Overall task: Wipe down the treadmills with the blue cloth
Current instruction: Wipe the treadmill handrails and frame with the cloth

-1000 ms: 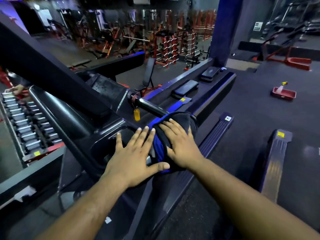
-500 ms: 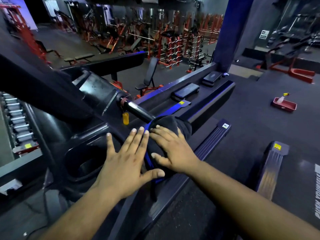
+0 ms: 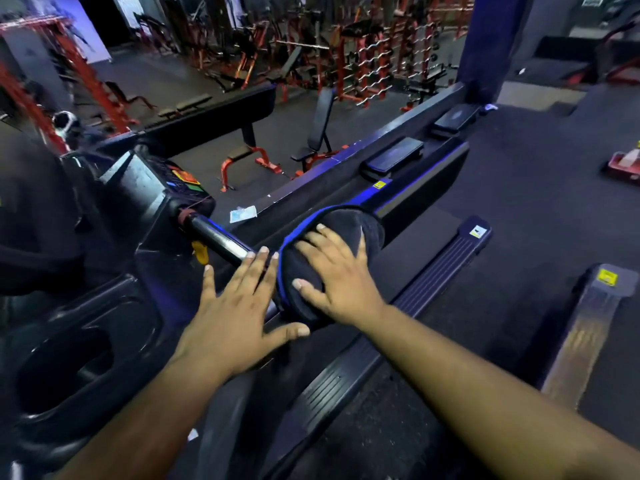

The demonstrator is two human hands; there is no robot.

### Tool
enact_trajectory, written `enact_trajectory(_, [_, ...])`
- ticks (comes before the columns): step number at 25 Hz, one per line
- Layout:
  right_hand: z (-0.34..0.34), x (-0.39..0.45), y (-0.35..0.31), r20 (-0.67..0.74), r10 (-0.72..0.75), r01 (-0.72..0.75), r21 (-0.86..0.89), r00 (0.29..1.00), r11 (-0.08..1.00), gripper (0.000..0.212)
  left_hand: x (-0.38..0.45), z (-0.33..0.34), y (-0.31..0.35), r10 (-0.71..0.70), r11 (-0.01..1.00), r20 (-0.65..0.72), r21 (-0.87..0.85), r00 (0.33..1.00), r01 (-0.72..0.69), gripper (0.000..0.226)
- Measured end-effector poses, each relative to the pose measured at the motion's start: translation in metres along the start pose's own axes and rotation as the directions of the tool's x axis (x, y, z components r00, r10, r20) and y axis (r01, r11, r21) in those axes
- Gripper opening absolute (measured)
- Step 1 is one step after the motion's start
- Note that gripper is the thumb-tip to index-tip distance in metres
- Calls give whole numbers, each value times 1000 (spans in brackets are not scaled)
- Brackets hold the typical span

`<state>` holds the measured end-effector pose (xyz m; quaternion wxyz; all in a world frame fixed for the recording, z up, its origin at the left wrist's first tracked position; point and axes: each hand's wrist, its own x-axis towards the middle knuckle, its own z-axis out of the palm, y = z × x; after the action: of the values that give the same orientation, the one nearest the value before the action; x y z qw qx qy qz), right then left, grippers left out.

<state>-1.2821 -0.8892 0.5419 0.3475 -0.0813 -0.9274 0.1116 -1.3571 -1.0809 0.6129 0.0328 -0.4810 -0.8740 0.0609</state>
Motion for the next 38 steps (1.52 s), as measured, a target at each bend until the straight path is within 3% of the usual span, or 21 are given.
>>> enact_trajectory(1, [0,4,15,-20,-5,5,-5,1000,1000,65,0,-1,0,4,1000,4,10,1000,-4,115])
enact_trajectory(3, [7,11,28,-103,202,-194,80,974,978,68,-1,-1,-1,3,1000,24,8,1000,-3,116])
enact_trajectory(5, [20,11,1,-139,547,-485,320,825,814,71,-2,-4,0,20,1000,30,-11,999,-20,119])
enact_trajectory(6, [26,7,-23,-105,662,-557,451,742,697,76,-4,-4,-1,33,999,32,-16,999,-32,119])
enact_trajectory(7, [34,0,-44,-71,714,-575,539,697,615,81,-3,-5,-2,52,998,35,-24,998,-51,120])
enact_trajectory(10, [41,-13,-54,5,731,-577,618,682,534,85,-3,-7,-4,66,995,47,-73,997,-62,118])
enact_trajectory(12, [31,6,-20,24,828,-625,669,560,403,80,-1,-7,-5,80,995,64,-59,995,-76,118])
enact_trajectory(14, [16,27,9,111,917,-686,700,382,201,72,0,-8,-4,103,994,80,-41,991,-100,118])
enact_trajectory(15, [14,31,8,120,926,-684,709,358,172,71,1,-9,-3,118,993,78,-29,990,-116,119])
enact_trajectory(16, [14,31,-3,111,915,-684,700,387,204,72,3,-10,-1,129,992,68,-23,989,-128,121])
enact_trajectory(19, [14,11,-44,66,761,-651,568,646,504,68,20,-18,8,125,992,53,-14,991,-124,129])
enact_trajectory(21, [4,6,-14,9,552,-521,345,834,781,60,33,-21,15,137,990,58,12,989,-138,128])
enact_trajectory(23, [-15,25,47,18,367,-366,130,930,921,54,50,-22,24,133,990,72,28,988,-136,122])
enact_trajectory(27, [-35,66,118,94,283,-278,-64,955,959,50,90,-22,50,120,993,85,12,989,-121,116])
enact_trajectory(30, [-27,49,106,-5,274,-274,-18,962,961,43,108,-19,65,87,996,78,-11,993,-87,117])
enact_trajectory(34, [-34,50,141,65,155,-156,7,986,988,49,124,-19,81,71,997,86,22,994,-73,115])
enact_trajectory(38, [-51,84,216,107,281,-276,-60,954,959,59,158,-26,95,110,993,89,33,990,-113,110])
